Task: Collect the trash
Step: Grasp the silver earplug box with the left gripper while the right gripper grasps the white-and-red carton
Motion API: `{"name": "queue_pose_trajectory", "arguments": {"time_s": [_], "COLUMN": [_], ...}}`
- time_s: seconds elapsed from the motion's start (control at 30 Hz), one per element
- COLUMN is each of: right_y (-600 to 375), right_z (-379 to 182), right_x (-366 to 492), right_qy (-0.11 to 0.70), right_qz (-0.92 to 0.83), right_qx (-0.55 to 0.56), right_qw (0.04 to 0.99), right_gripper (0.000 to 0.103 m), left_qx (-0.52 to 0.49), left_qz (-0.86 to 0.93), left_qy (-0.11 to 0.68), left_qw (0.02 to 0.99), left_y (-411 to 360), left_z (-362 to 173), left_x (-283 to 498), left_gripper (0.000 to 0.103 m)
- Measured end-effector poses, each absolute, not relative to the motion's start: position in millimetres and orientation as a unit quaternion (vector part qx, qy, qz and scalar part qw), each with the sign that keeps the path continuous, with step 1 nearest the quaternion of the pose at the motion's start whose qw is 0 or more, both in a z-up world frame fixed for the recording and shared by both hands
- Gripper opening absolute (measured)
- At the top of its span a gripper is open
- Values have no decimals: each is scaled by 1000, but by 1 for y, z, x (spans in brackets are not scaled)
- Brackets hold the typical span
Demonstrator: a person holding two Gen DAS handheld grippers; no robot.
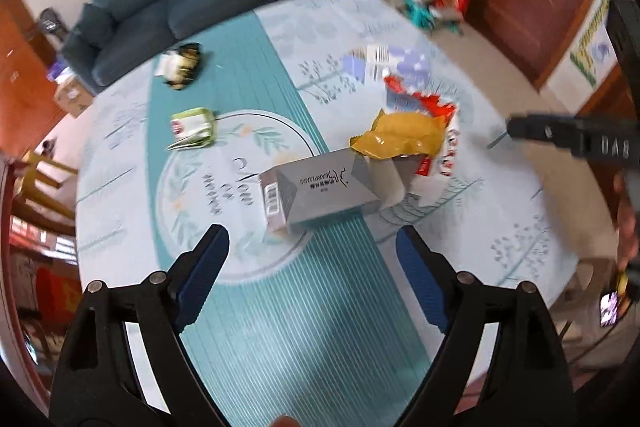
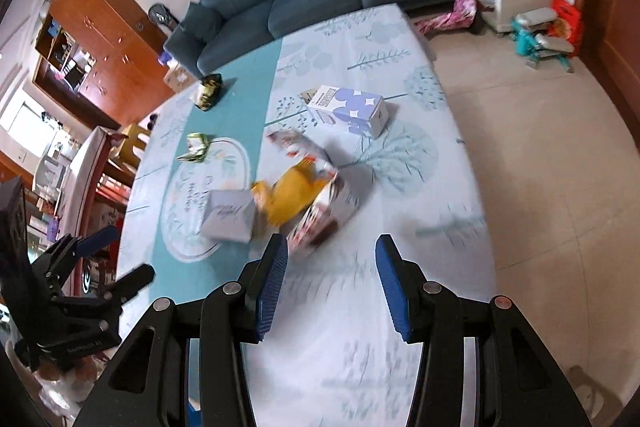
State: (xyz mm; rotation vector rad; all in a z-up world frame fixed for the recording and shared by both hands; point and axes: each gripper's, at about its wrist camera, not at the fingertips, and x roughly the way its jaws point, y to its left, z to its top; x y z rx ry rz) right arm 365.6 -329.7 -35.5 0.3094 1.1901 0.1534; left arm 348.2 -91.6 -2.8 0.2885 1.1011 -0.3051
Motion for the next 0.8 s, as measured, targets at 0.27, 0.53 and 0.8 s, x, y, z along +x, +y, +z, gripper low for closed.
{"name": "queue_pose_trajectory", "arguments": {"time_s": [0.27, 0.53, 0.8], "right_y": [-332, -335, -337], "right_z": [-105, -121, -114], "right_x": [434, 452, 460], "right_qy": [596, 593, 585], "right_qz": [95, 134, 145], "right_qx": [184, 178, 187], "right_qw": [776, 774, 776], "right_gripper": [47, 30, 18], "left_qx": [200, 302, 327], "left_qz": [-175, -230, -250], "left_qy": [565, 585, 598], "left_qw": [781, 717, 688], "left_y": [-110, -131, -146], "left_z": [-58, -87, -108], "left_x": [400, 412, 437], "left_gripper": [86, 94, 94]}}
